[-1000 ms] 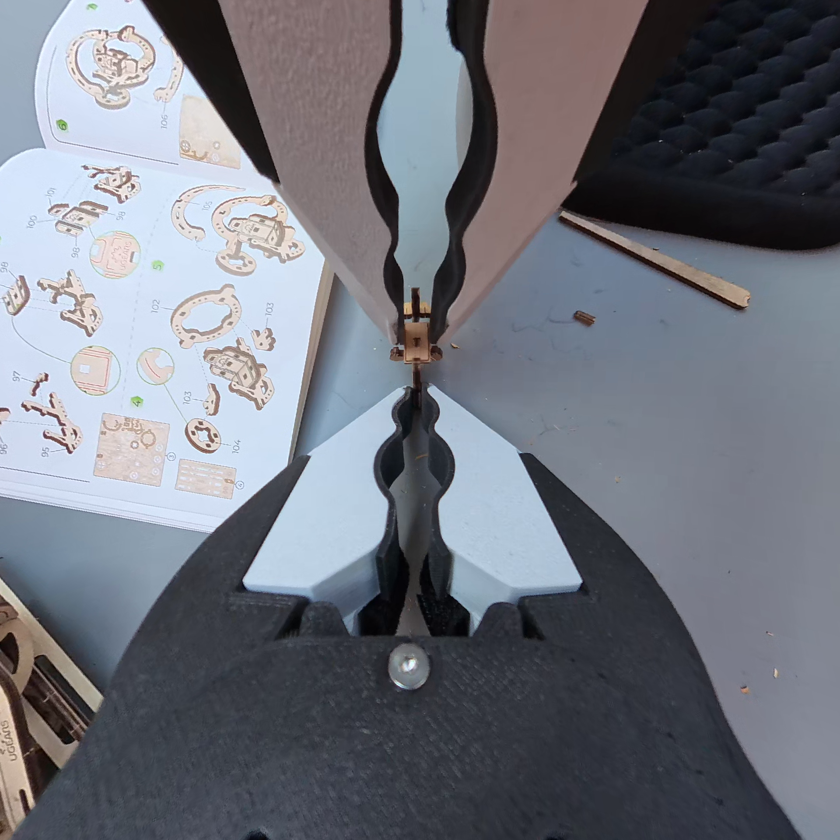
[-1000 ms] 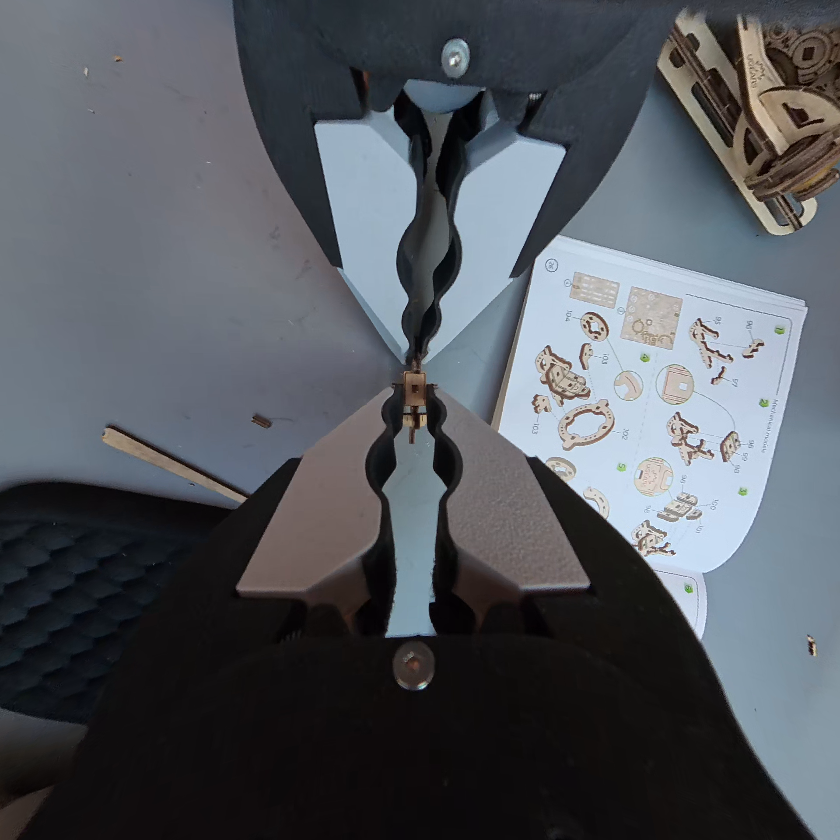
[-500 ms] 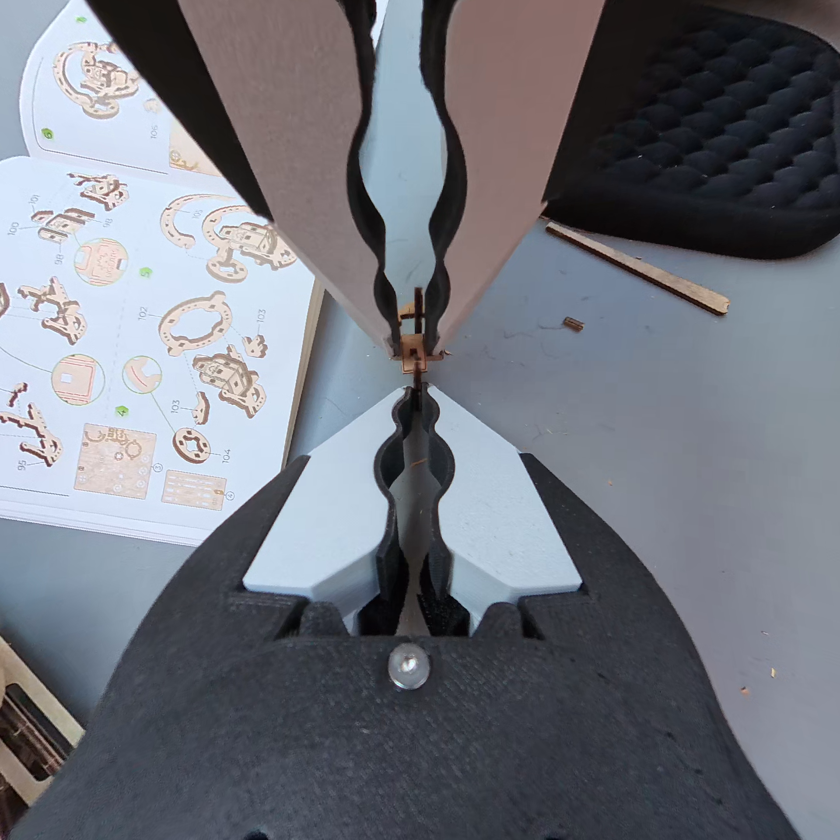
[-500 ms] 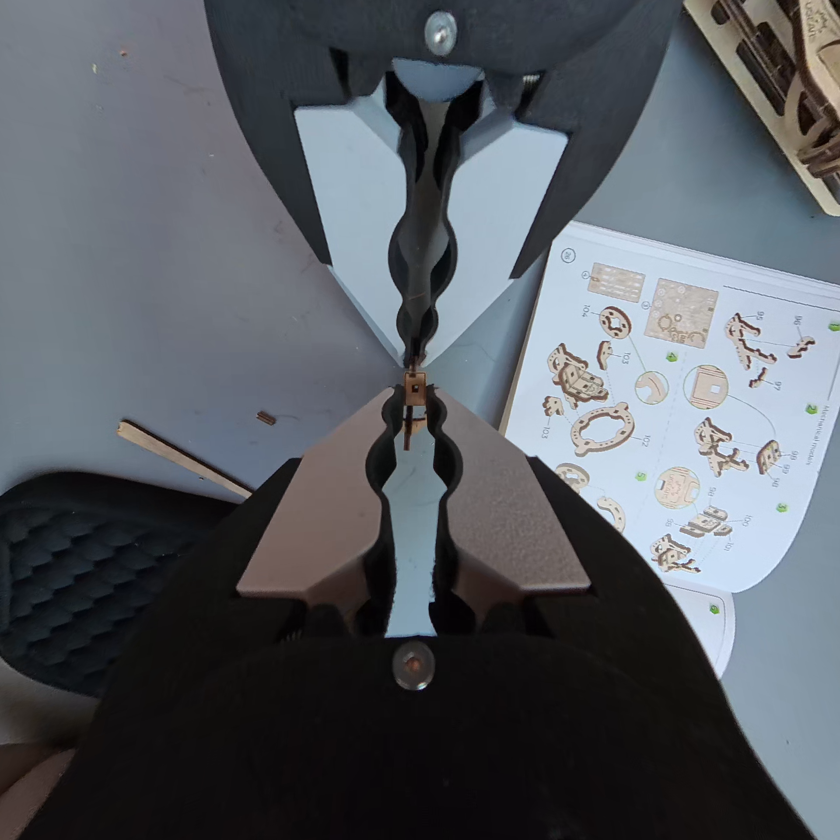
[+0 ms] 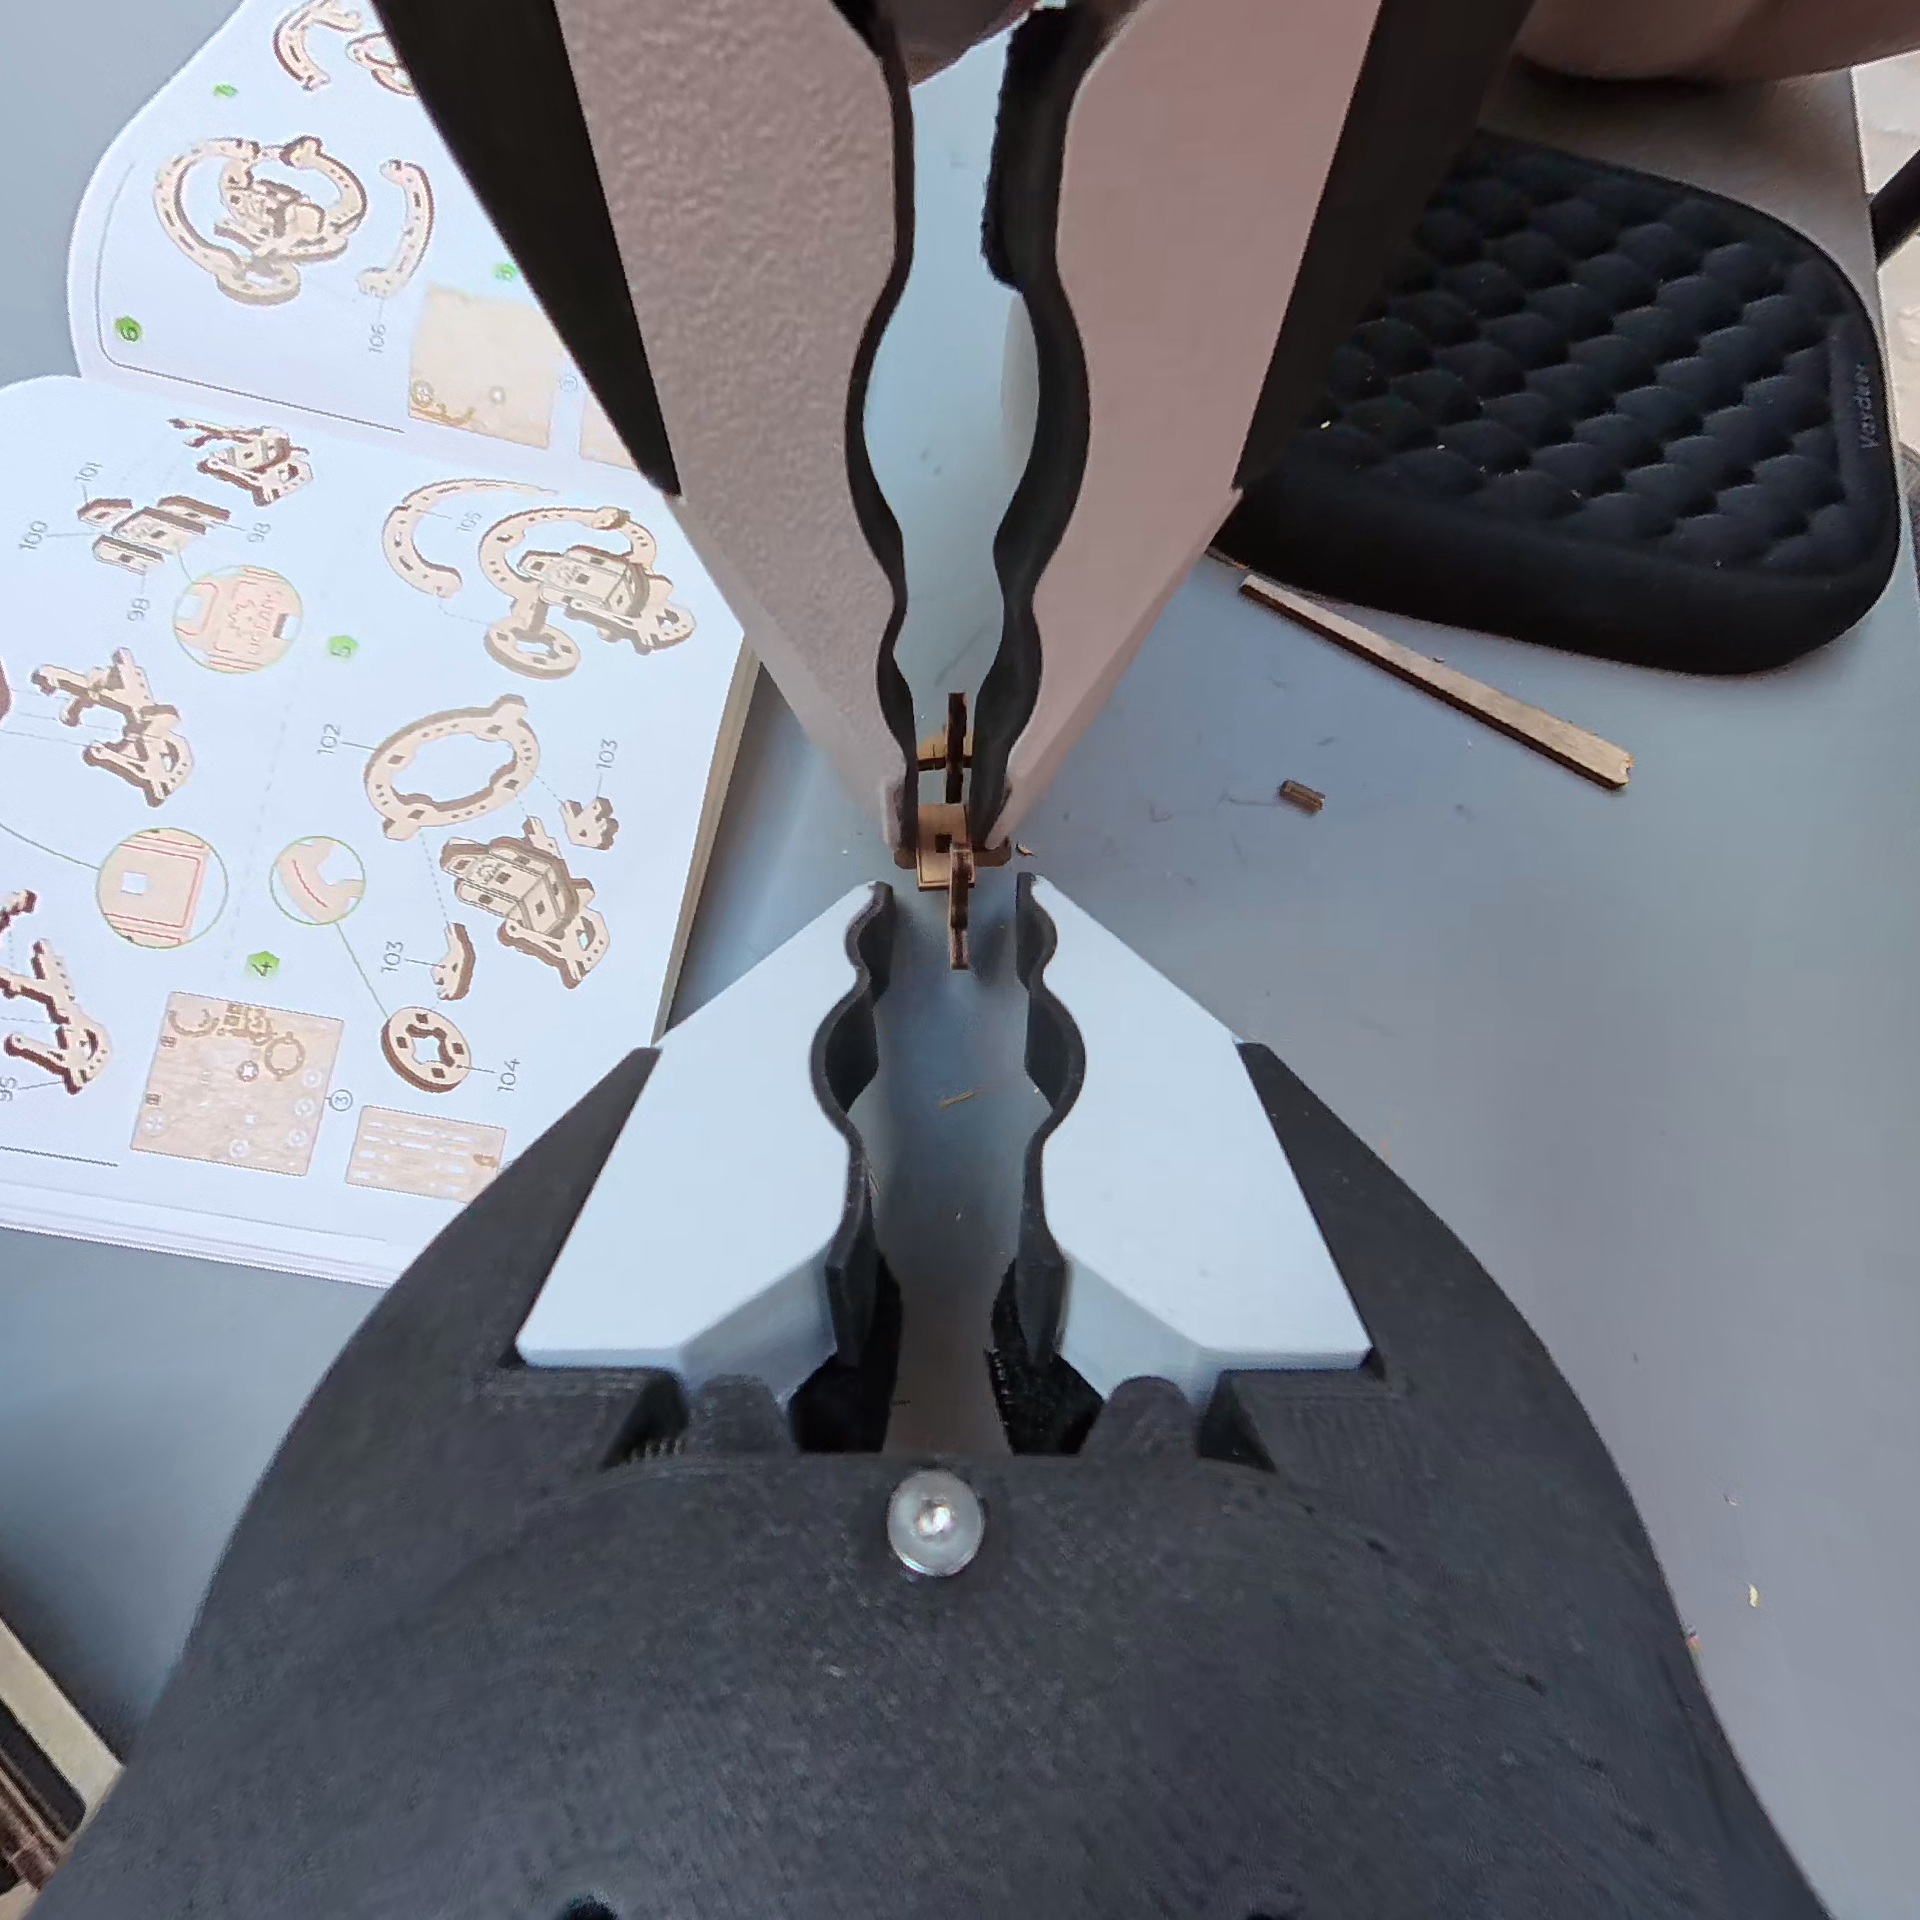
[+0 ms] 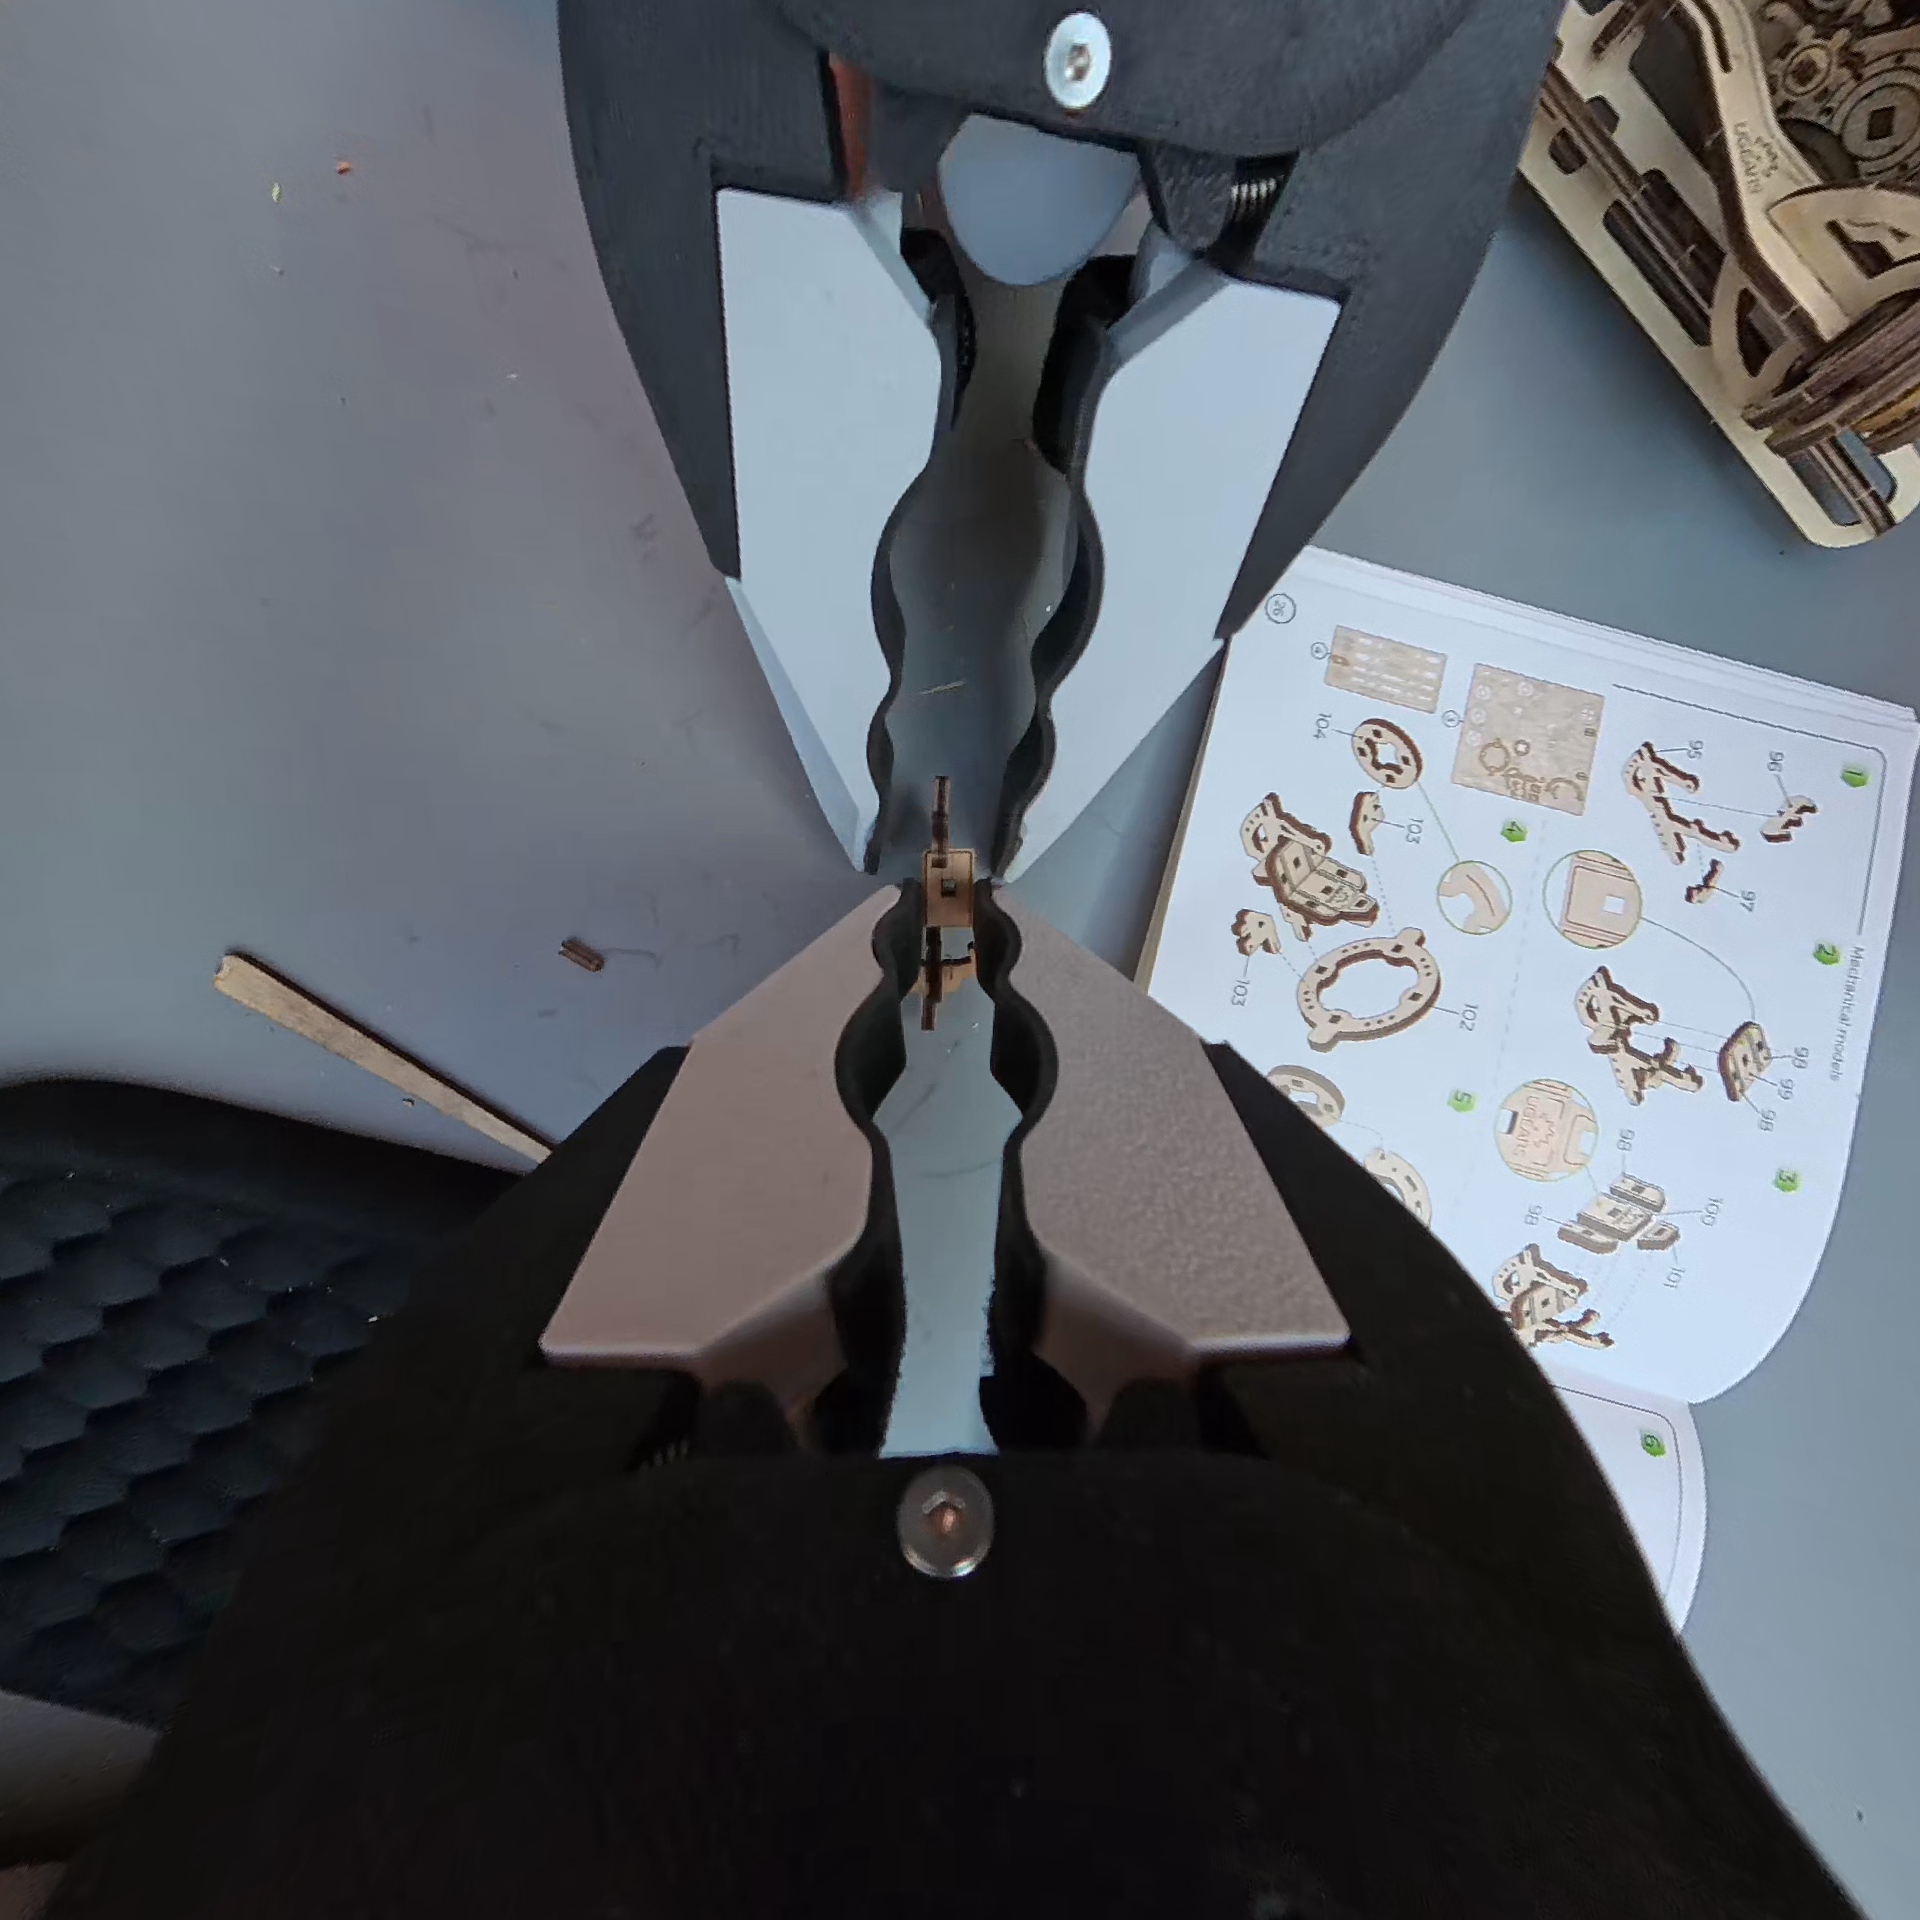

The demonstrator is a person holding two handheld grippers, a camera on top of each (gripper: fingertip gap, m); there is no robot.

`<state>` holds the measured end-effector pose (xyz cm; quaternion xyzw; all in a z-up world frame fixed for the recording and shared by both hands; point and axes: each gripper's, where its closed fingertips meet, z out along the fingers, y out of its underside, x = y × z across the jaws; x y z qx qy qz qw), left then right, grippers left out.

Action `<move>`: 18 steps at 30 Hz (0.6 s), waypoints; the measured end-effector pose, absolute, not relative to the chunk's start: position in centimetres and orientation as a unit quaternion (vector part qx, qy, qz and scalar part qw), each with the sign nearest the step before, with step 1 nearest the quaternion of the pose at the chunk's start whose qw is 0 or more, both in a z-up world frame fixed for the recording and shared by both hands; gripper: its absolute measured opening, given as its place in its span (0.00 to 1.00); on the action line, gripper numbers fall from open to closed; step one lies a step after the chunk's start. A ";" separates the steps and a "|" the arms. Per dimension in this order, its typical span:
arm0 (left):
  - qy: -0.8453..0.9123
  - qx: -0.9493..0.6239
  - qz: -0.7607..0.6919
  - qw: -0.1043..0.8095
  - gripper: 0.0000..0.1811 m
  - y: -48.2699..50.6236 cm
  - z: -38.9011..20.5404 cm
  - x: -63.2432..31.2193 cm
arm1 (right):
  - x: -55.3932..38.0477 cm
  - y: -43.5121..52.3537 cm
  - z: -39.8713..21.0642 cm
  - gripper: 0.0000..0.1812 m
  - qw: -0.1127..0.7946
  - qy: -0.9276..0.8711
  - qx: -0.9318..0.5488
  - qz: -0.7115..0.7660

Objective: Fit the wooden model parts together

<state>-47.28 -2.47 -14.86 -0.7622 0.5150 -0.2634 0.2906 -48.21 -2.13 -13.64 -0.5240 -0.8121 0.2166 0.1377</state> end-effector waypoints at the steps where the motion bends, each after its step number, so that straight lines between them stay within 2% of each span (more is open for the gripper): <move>1: 0.516 -0.760 -0.266 0.292 0.09 -2.5 -14.8 -47.1 | -48.3 -2.2 -13.6 0.04 0.139 -0.812 -0.524 0.217; 18: 0.515 -0.752 -0.266 0.313 0.04 -2.3 -14.0 -47.3 | -48.2 -2.2 -13.7 0.04 0.144 -0.818 -0.516 0.210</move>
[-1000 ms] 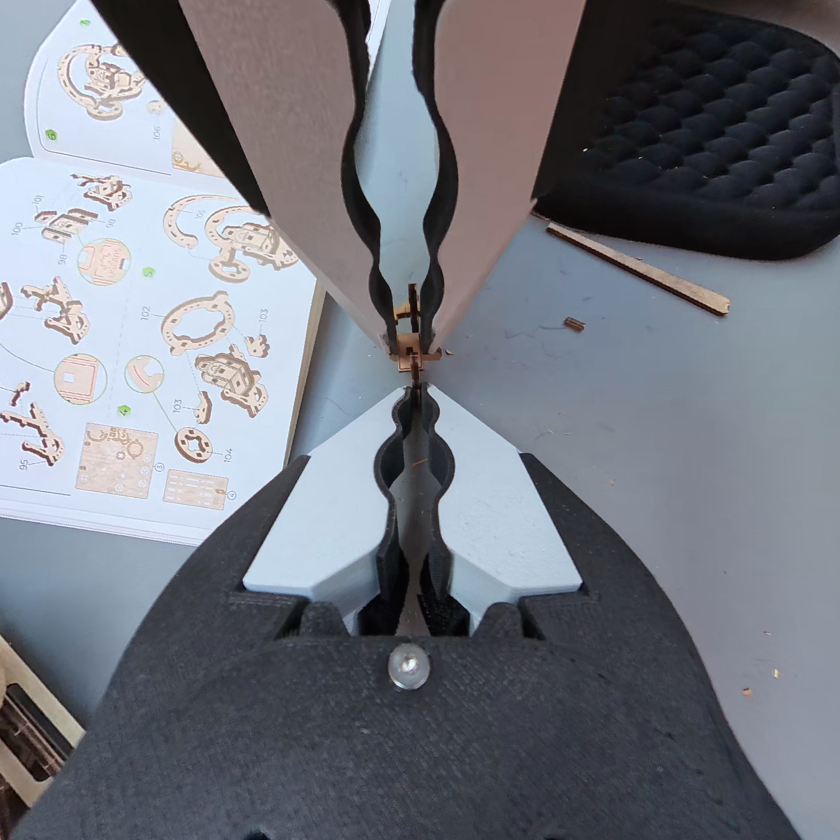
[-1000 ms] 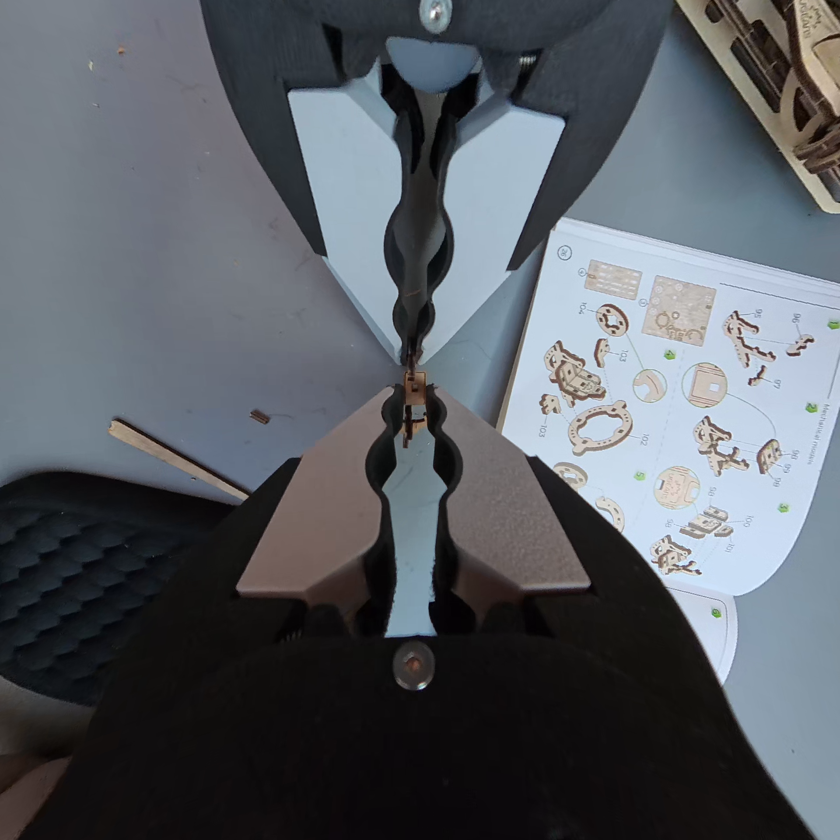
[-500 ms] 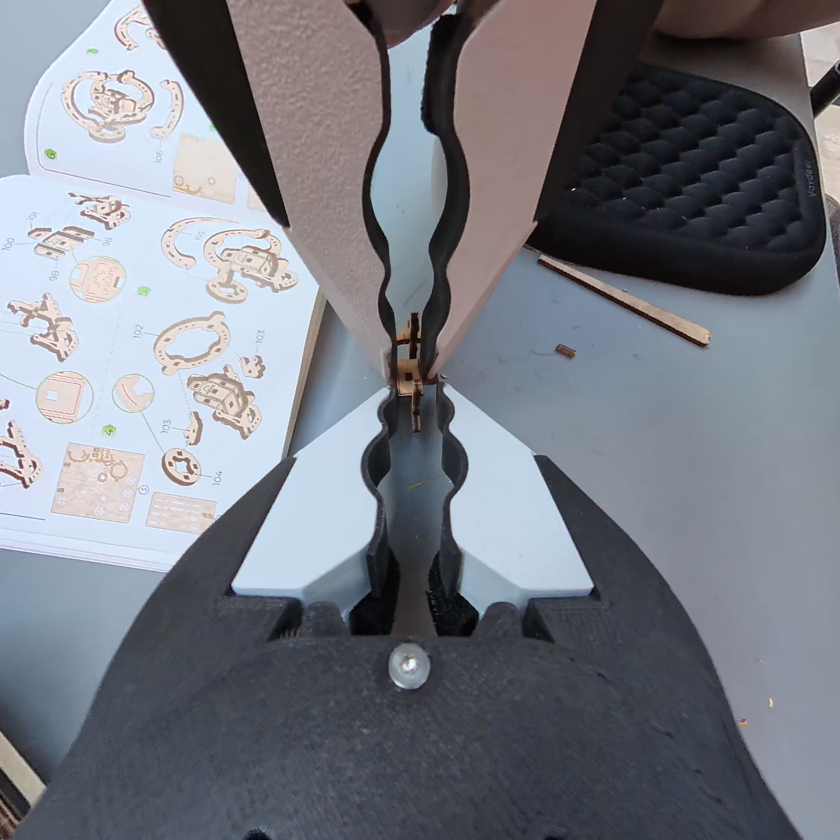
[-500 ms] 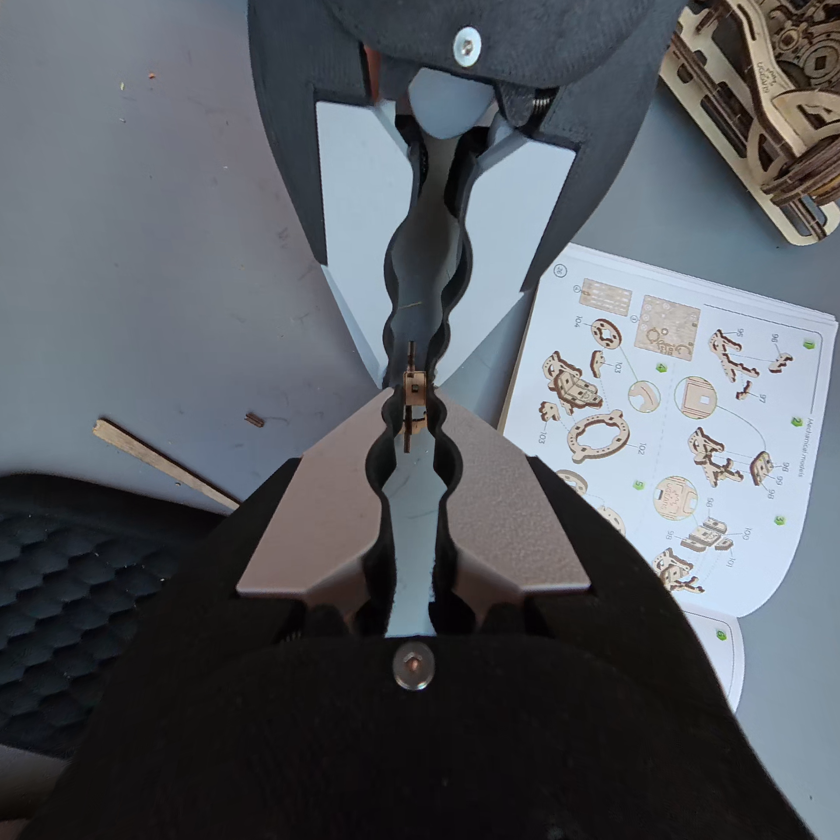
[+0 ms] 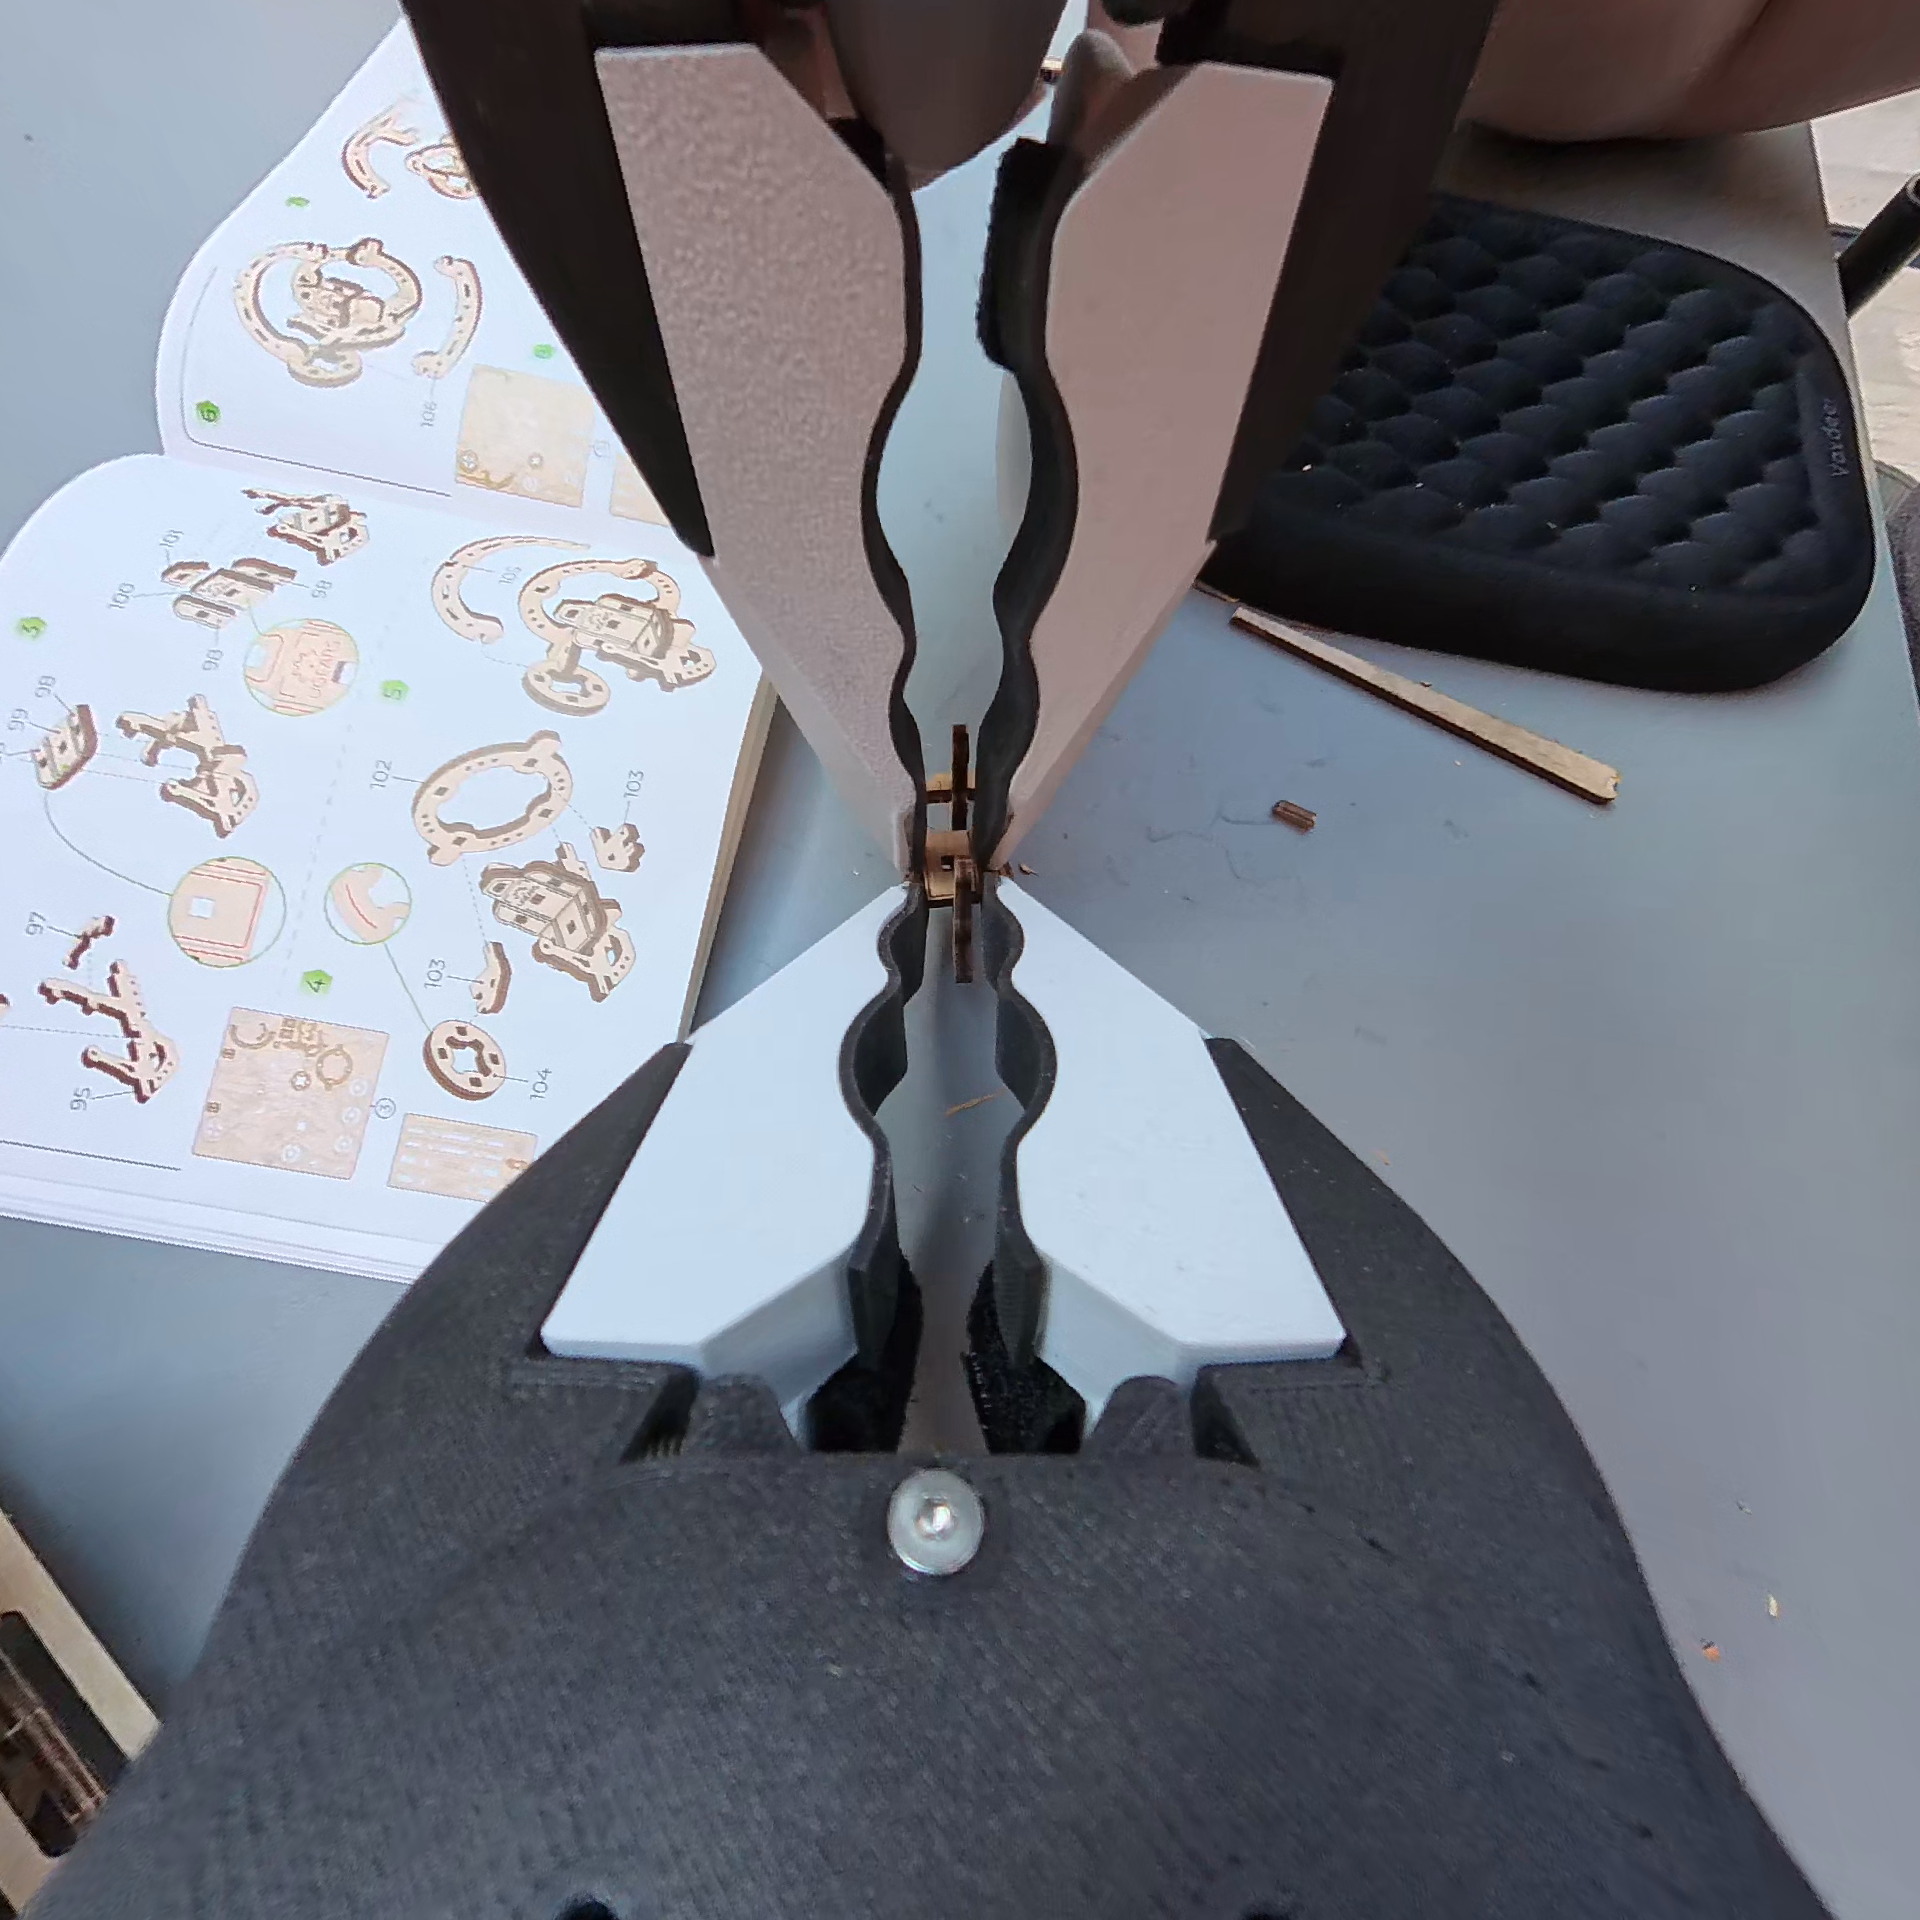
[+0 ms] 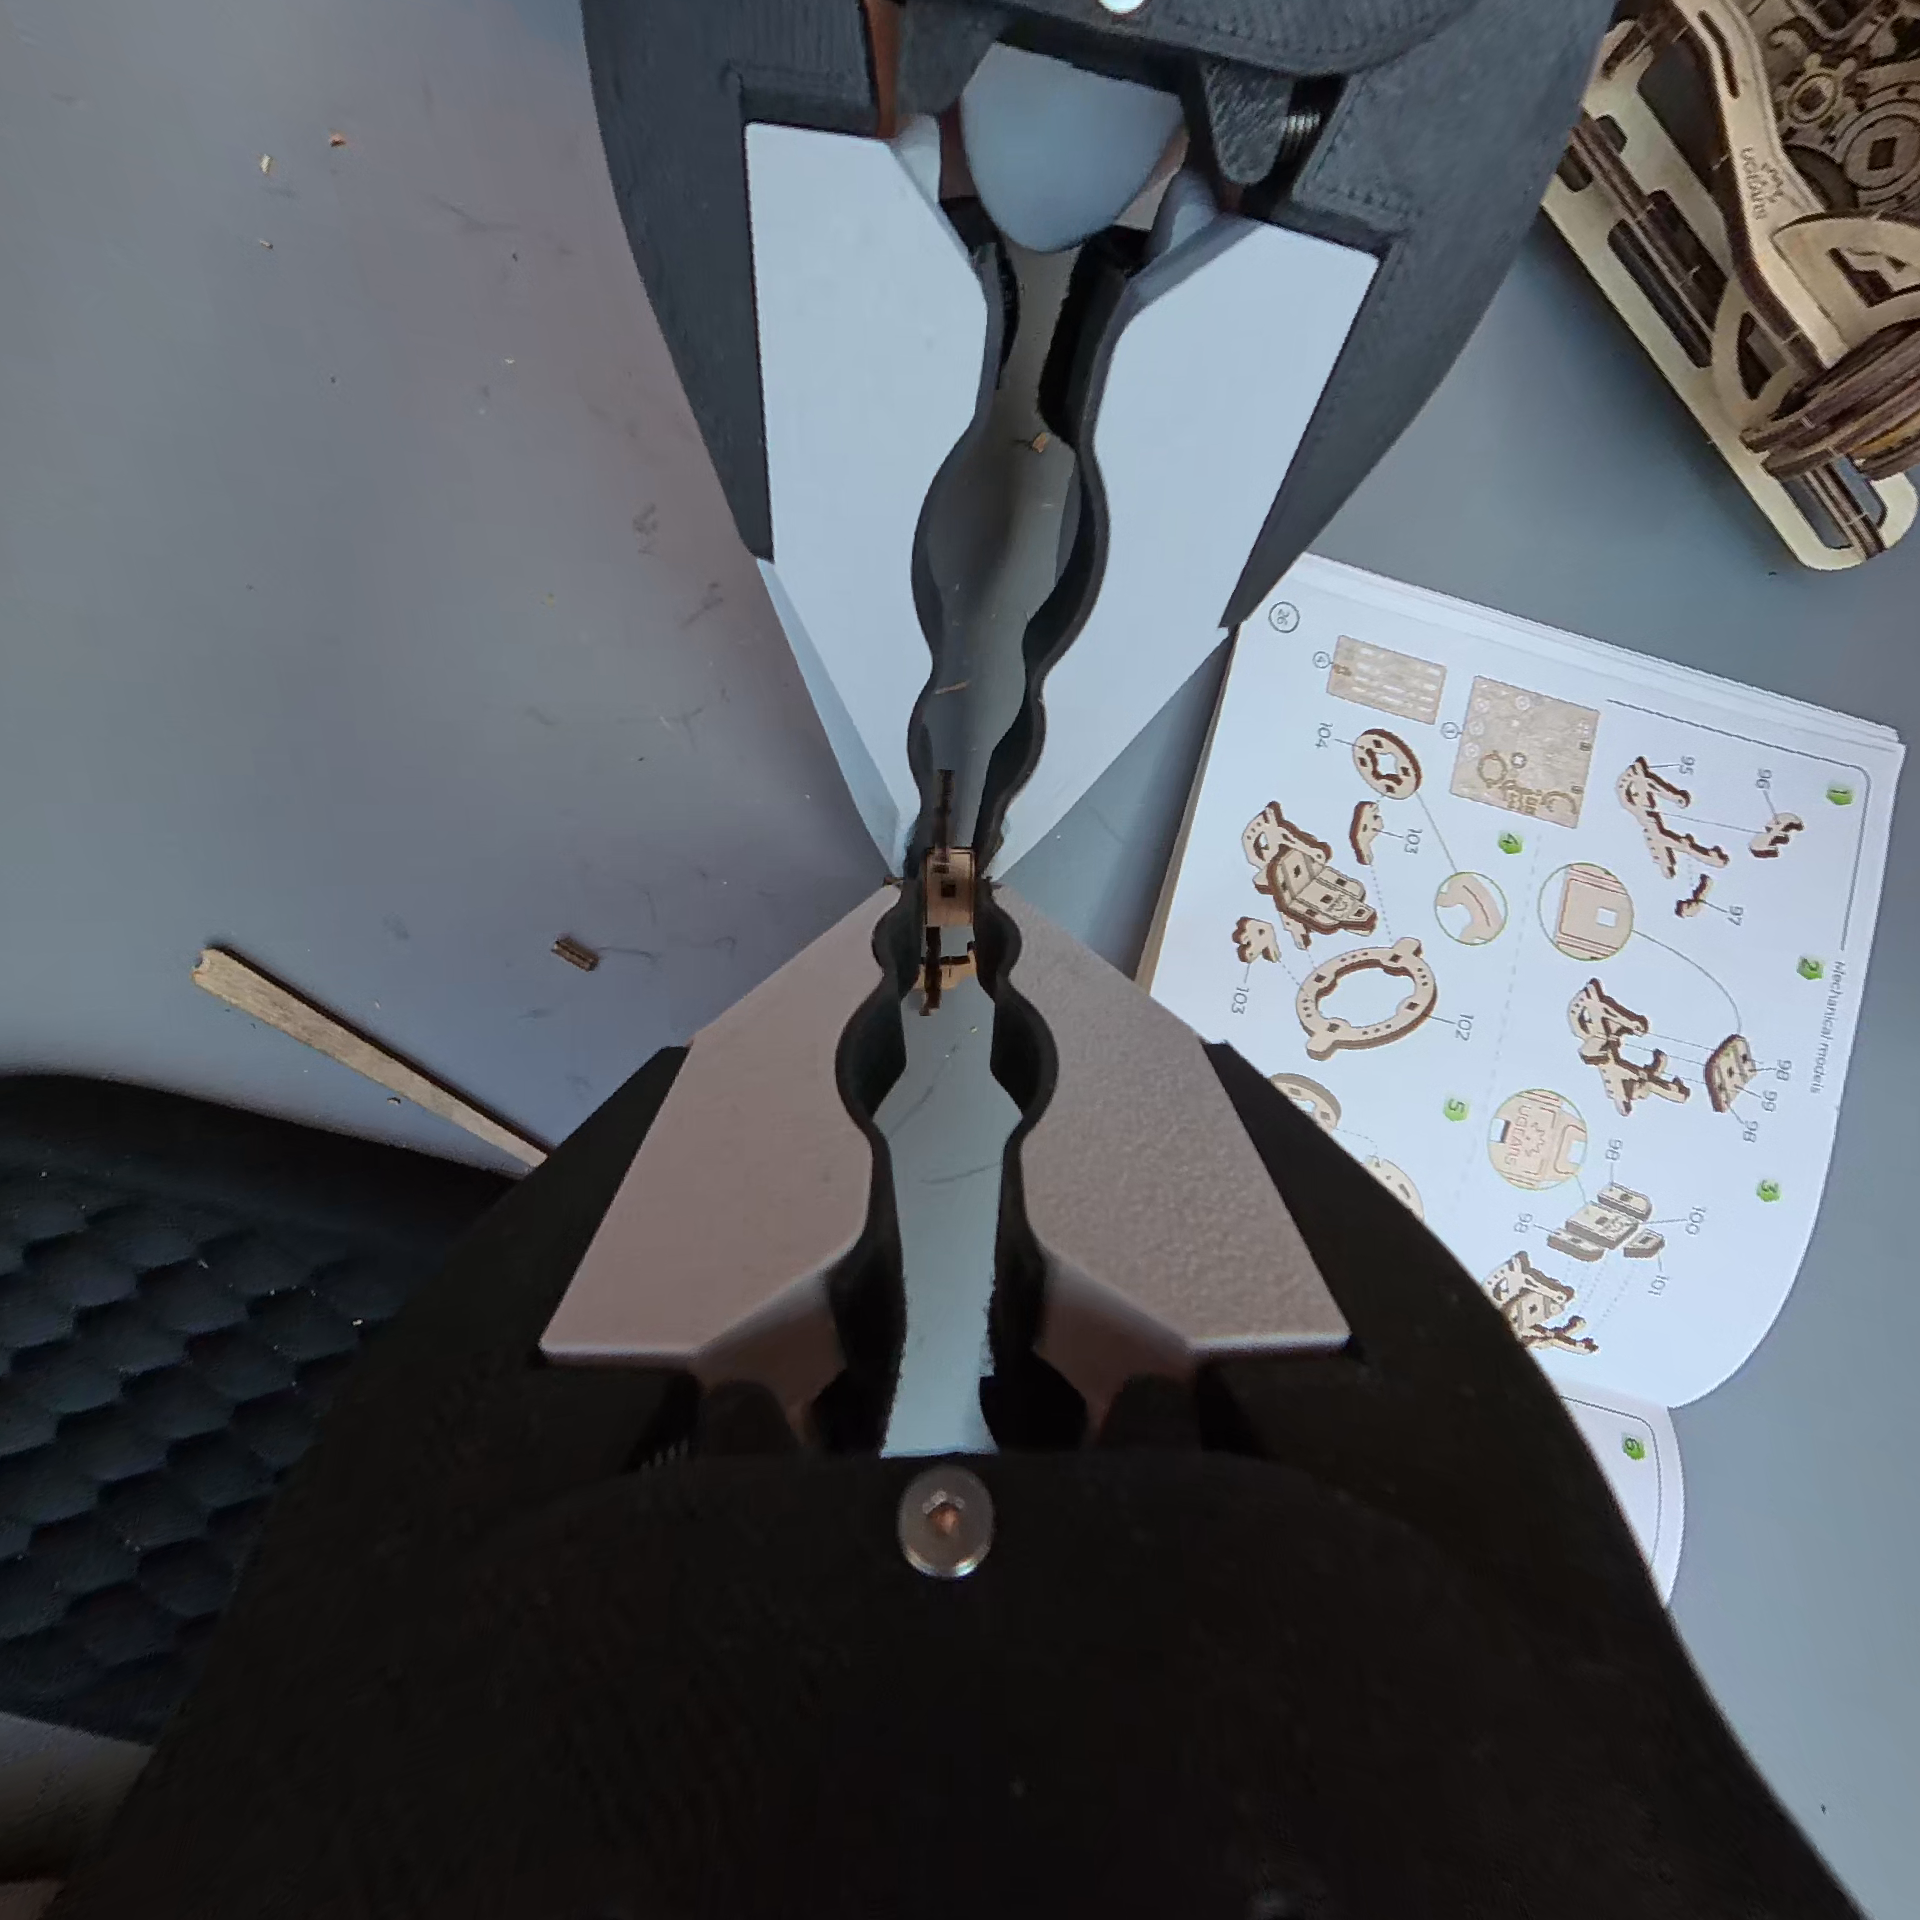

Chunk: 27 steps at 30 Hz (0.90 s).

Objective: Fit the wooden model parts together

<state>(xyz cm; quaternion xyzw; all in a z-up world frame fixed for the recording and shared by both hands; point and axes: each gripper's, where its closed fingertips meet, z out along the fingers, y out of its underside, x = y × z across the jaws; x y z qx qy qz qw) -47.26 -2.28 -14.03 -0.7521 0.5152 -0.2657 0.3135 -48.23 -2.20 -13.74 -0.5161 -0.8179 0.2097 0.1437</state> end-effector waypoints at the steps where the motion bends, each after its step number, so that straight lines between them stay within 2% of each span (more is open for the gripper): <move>1: 0.515 -0.752 -0.265 0.315 0.04 -2.3 -14.0 -47.2 | -48.2 -2.2 -13.7 0.04 0.144 -0.817 -0.517 0.210; 7: 0.515 -0.752 -0.270 0.310 0.04 -2.4 -14.1 -47.3 | -48.2 -2.2 -13.7 0.05 0.142 -0.814 -0.519 0.218; 14: 0.517 -0.751 -0.271 0.307 0.04 -2.5 -14.1 -47.1 | -47.5 -2.4 -13.1 0.13 0.177 -0.817 -0.492 0.242; 27: 0.511 -0.755 -0.280 0.302 0.04 -2.5 -14.1 -47.2 | -46.3 -3.2 -8.8 0.20 0.383 -0.727 -0.449 0.350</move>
